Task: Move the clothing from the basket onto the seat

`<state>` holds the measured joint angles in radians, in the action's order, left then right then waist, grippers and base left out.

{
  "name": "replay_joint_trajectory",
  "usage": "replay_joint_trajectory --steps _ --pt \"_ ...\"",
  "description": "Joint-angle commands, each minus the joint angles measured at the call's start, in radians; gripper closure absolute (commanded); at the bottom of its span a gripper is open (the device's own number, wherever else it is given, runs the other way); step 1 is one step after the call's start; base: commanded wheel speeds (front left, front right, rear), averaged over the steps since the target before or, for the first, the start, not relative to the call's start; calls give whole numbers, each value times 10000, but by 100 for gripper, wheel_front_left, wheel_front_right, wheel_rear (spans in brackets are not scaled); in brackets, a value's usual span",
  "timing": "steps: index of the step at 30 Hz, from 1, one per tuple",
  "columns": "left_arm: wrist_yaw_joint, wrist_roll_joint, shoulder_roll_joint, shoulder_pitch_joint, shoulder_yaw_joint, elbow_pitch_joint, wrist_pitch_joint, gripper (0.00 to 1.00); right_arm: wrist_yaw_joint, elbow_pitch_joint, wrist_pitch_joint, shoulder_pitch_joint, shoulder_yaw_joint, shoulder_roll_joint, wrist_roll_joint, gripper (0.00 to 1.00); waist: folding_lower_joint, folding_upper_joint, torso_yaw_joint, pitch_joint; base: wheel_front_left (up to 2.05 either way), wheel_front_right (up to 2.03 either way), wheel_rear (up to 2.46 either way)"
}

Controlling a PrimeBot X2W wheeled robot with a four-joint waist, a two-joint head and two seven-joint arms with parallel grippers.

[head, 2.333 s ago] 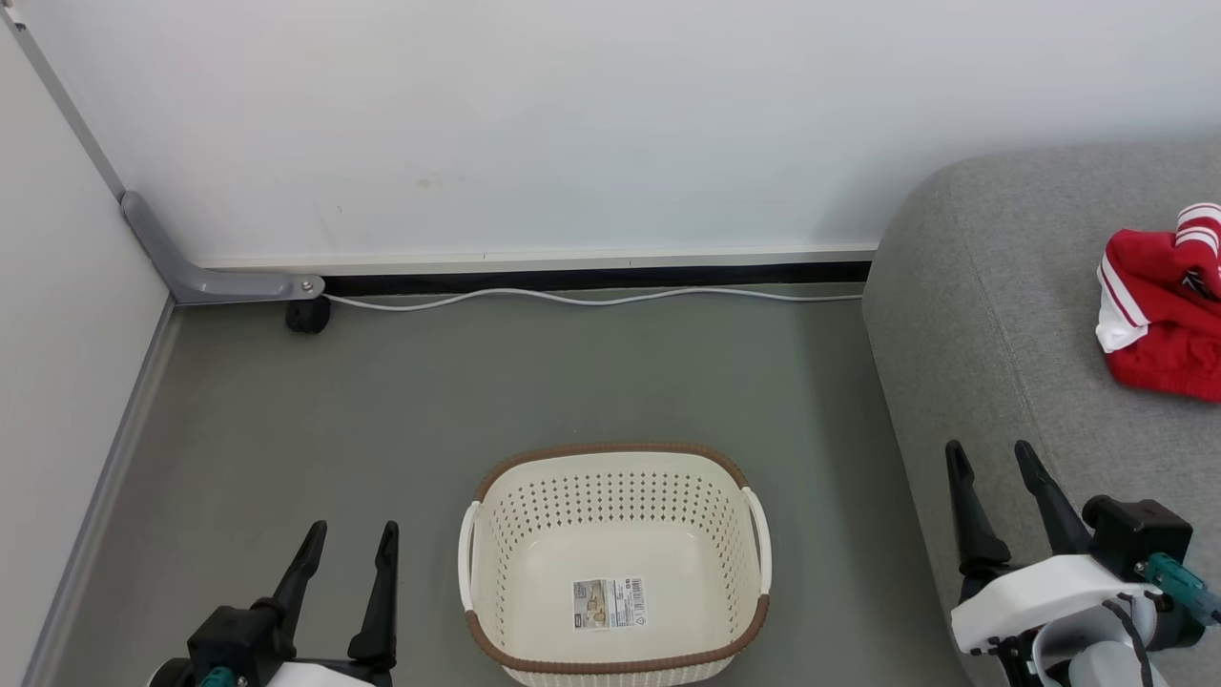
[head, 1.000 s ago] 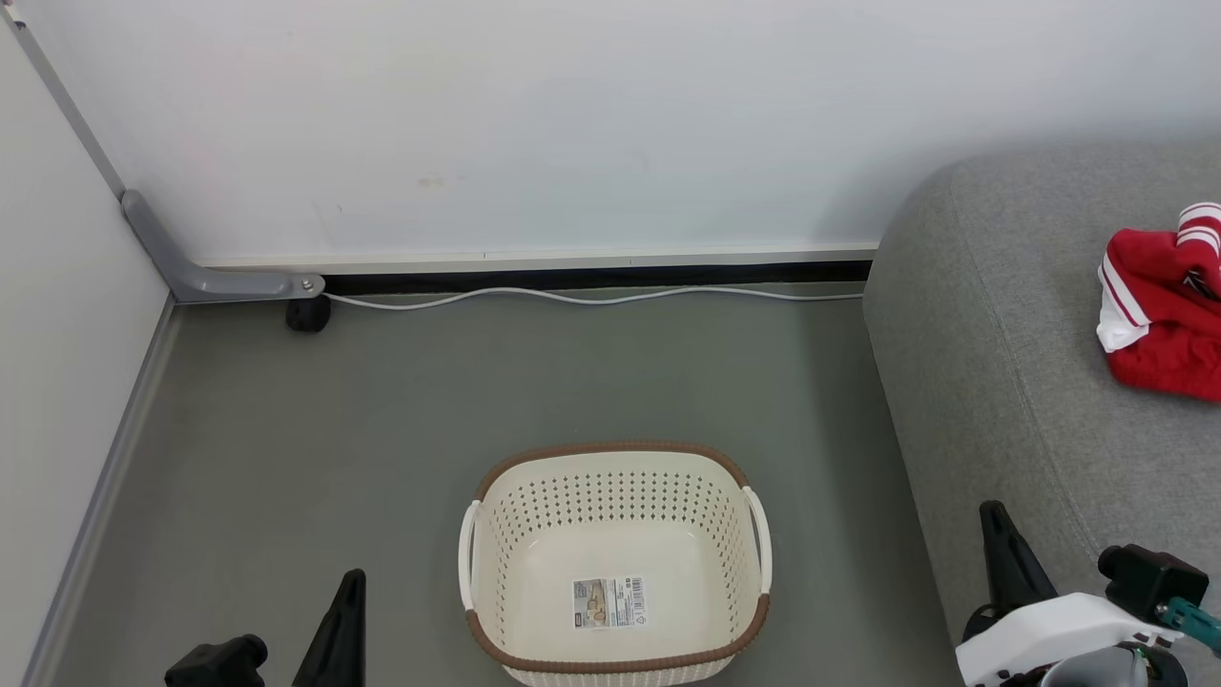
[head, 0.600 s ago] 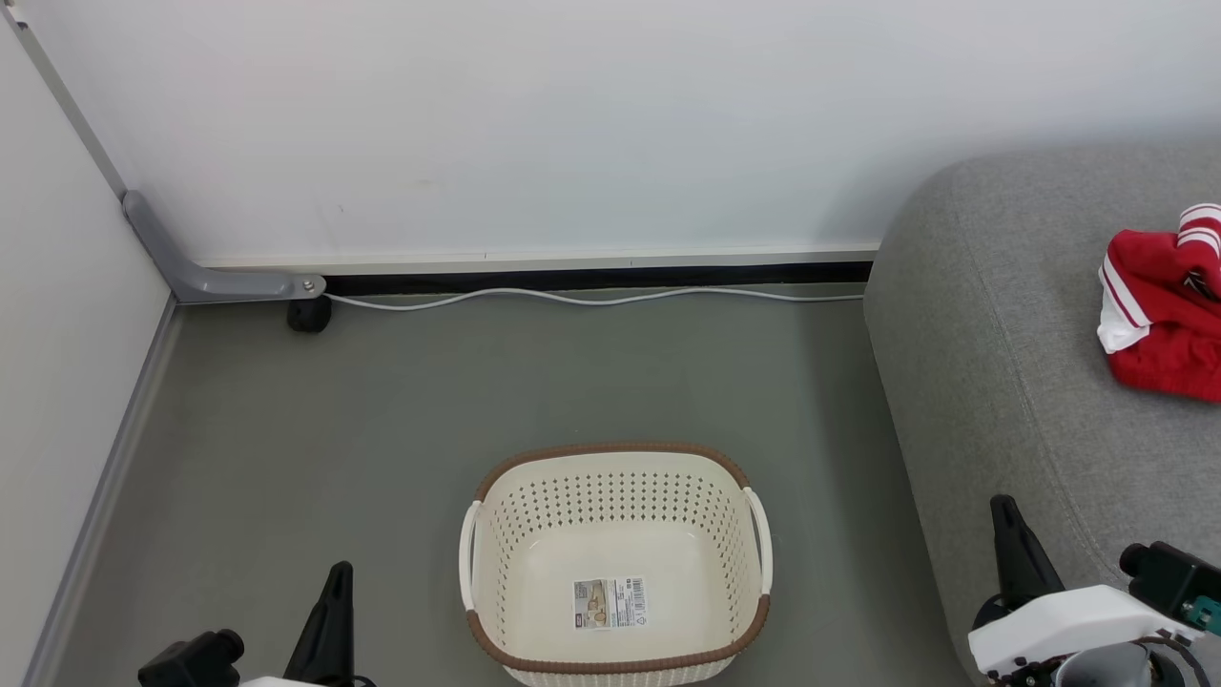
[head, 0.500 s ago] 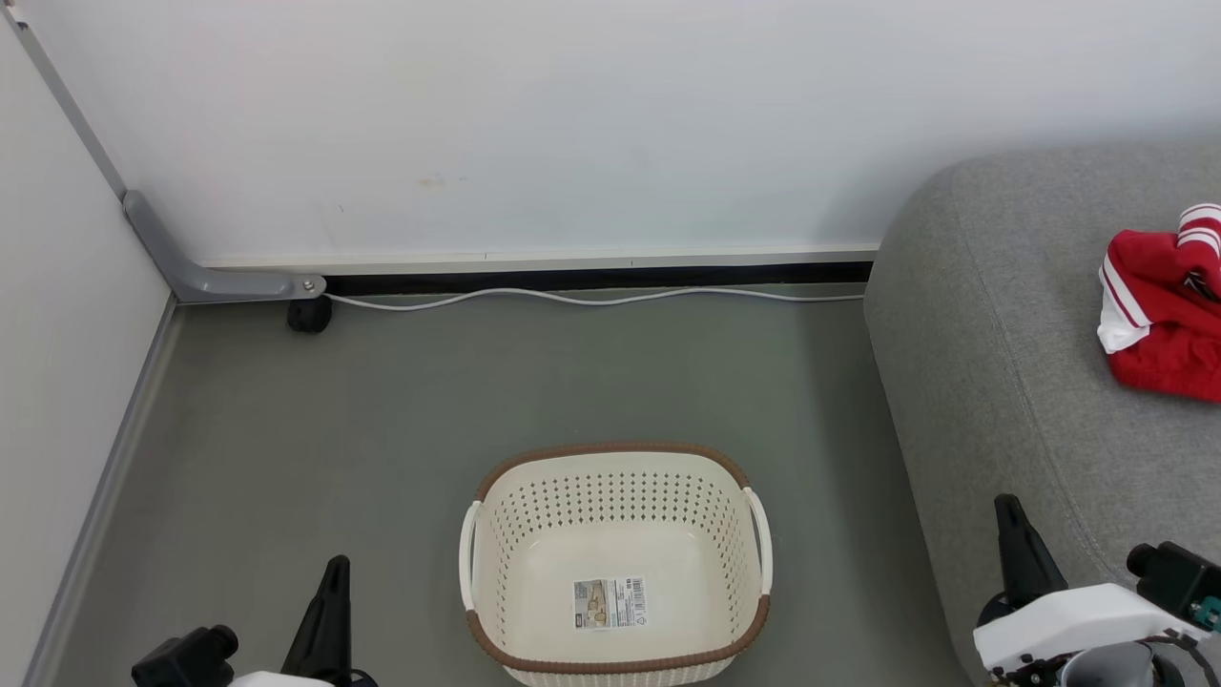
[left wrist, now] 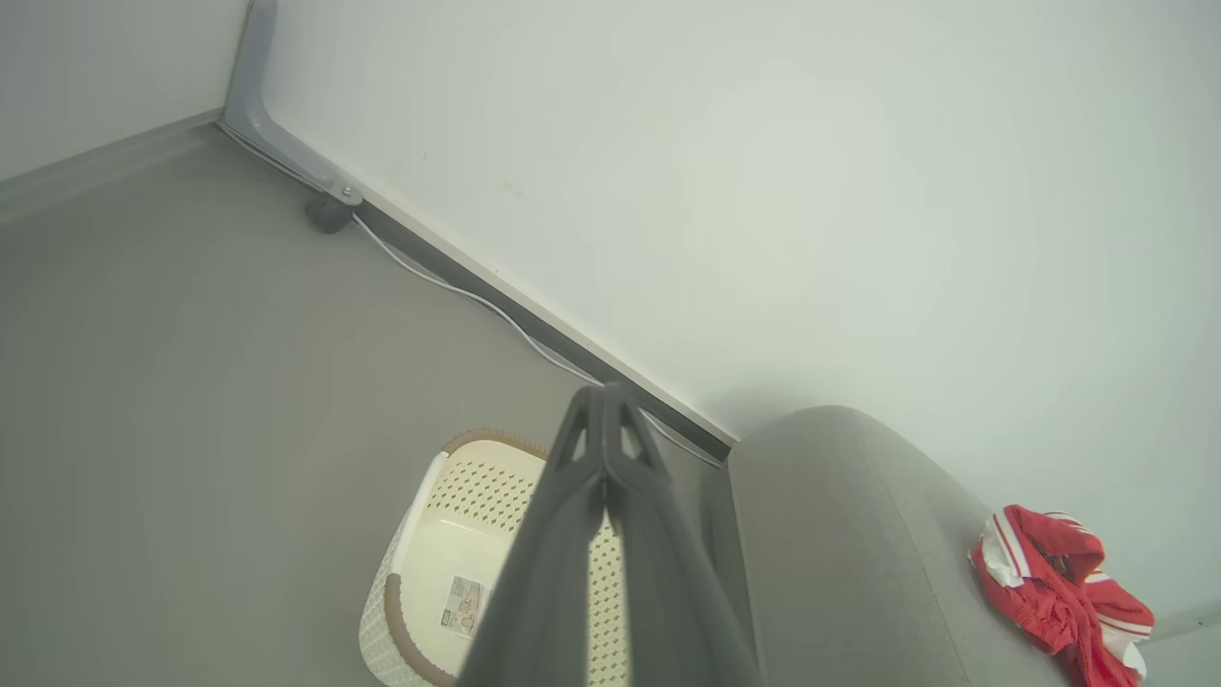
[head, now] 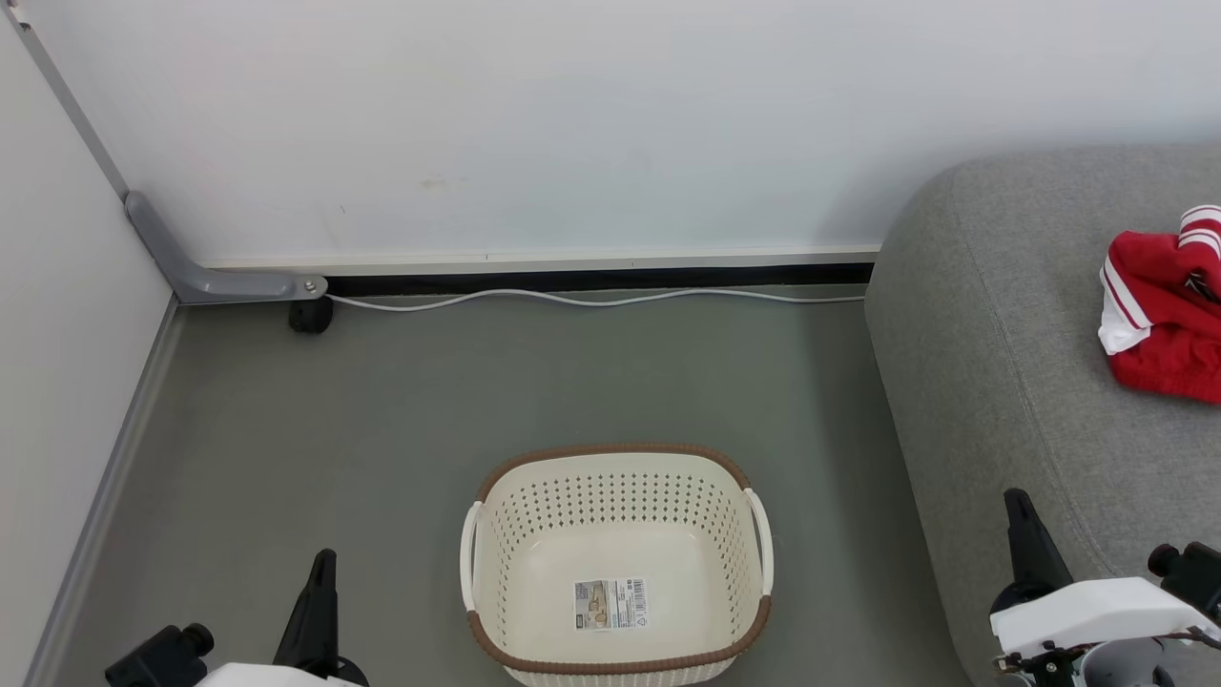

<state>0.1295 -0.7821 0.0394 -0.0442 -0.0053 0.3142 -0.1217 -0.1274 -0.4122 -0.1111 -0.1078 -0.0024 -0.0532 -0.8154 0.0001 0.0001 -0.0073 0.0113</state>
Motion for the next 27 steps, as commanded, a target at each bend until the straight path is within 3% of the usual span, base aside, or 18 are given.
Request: replay_joint_trajectory --steps 1,27 --pt "5 -292 111 569 199 -299 94 100 -15 336 83 -195 -16 -59 -262 100 -1 -1 1 -1 0 0 0" --pt "7 -3151 147 901 501 -439 852 100 -21 809 849 -127 -407 -27 -2971 100 -1 -1 27 -30 0 0 0"
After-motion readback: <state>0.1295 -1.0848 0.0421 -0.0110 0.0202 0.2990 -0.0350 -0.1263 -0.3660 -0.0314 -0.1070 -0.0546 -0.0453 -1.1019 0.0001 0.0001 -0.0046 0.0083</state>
